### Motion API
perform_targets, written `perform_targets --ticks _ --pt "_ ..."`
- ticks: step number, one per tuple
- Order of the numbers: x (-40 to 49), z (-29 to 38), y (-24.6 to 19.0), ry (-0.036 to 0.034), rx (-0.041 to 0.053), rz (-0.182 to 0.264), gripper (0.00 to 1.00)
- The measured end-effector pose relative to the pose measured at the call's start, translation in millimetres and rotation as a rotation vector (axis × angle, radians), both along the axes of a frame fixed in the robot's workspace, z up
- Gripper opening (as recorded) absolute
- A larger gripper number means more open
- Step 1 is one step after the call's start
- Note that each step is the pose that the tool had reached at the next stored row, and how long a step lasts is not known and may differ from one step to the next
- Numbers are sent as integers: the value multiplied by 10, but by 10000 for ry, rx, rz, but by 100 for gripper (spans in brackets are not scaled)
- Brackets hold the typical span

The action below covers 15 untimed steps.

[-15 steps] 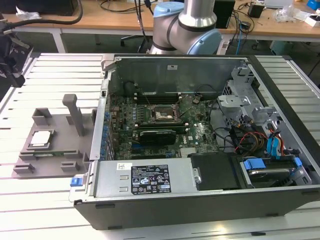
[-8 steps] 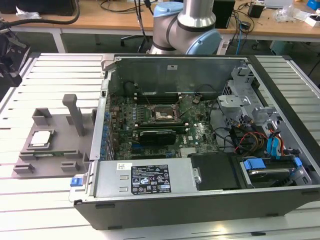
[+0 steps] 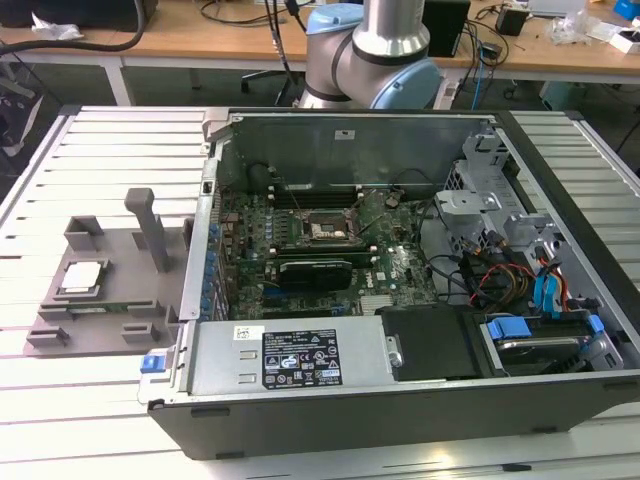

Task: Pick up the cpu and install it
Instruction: 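Reach for the cpu, then pick up the cpu and move it towards the insertion slot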

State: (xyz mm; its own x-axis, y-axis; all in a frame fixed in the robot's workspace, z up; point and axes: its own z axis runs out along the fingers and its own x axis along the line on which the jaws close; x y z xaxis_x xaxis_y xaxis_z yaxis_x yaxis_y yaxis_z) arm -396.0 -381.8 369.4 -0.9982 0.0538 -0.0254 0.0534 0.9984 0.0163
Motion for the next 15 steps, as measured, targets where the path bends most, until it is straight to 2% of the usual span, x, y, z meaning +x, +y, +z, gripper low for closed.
perform_targets --ticks 13,14,15 --pt "-6 0 1 0 1 -1 11" --pt "-6 0 1 -1 1 -1 11" --pt "-6 0 1 0 0 -1 17"
